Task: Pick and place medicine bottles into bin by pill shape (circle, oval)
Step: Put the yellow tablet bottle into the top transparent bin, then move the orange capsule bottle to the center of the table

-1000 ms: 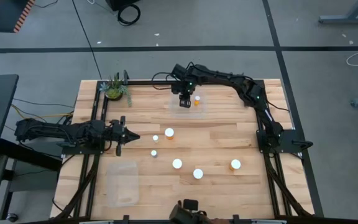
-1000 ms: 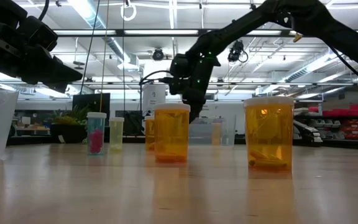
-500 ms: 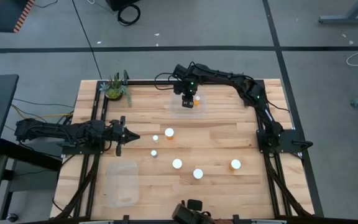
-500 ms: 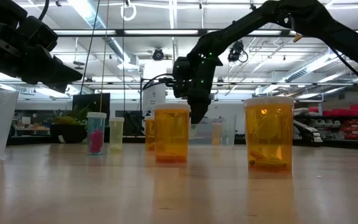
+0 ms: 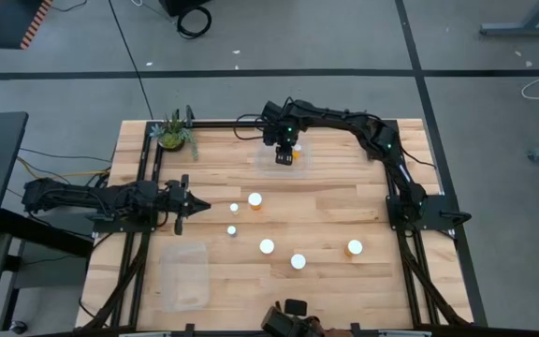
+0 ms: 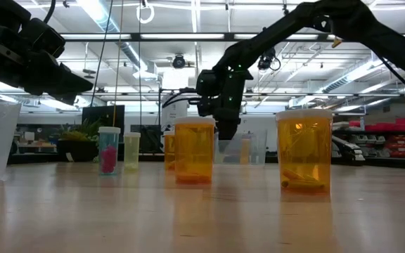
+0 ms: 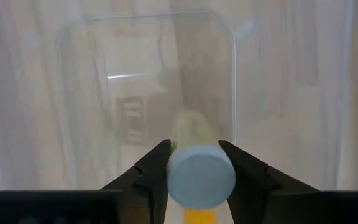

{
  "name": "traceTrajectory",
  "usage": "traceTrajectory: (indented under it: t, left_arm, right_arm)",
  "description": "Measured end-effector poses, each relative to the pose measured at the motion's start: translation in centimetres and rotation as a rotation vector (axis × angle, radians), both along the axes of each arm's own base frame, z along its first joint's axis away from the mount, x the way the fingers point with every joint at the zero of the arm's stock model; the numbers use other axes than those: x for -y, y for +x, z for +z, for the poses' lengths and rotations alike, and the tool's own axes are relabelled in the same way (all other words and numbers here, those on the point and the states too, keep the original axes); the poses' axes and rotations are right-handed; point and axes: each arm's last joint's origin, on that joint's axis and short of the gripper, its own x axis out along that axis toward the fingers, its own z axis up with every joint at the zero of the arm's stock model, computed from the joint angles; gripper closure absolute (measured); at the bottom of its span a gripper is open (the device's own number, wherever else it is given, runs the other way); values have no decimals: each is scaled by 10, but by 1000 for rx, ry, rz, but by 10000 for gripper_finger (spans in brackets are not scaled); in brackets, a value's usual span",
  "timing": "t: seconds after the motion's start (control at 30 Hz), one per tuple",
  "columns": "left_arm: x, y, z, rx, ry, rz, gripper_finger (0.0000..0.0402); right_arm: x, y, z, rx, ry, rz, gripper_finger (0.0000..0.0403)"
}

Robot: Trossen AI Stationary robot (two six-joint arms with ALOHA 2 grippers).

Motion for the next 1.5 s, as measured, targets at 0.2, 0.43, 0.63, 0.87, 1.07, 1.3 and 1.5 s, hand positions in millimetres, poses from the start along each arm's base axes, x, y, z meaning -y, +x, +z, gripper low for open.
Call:
traceTrajectory:
  t: [0.2, 0.43, 0.63, 0.87, 1.07, 1.3, 1.5]
  left_arm:
    - [0, 0, 0, 0, 0, 0, 369]
    - [0, 0, 0, 0, 0, 0, 367]
    - [0, 0, 0, 1, 0, 0, 374]
    - [0, 0, 0, 0, 0, 0, 366]
    - [0, 0, 0, 3, 0, 0, 370]
    - [0, 0, 0, 1, 0, 0, 374]
    - [0, 0, 0, 1, 0, 0, 366]
  right_arm:
    - [1, 1, -2, 7, -9, -2, 253]
    - [1, 1, -1, 8, -7, -8, 224]
    - [-1, -1, -2, -32, -4, -12, 189]
    - [-8, -3, 9, -54, -11, 4, 169]
    - [-18, -7, 30, -64, -37, 8, 170]
    - [-40, -10, 72, 31, -77, 38, 171]
    - [-63, -9, 91, 82, -66, 38, 171]
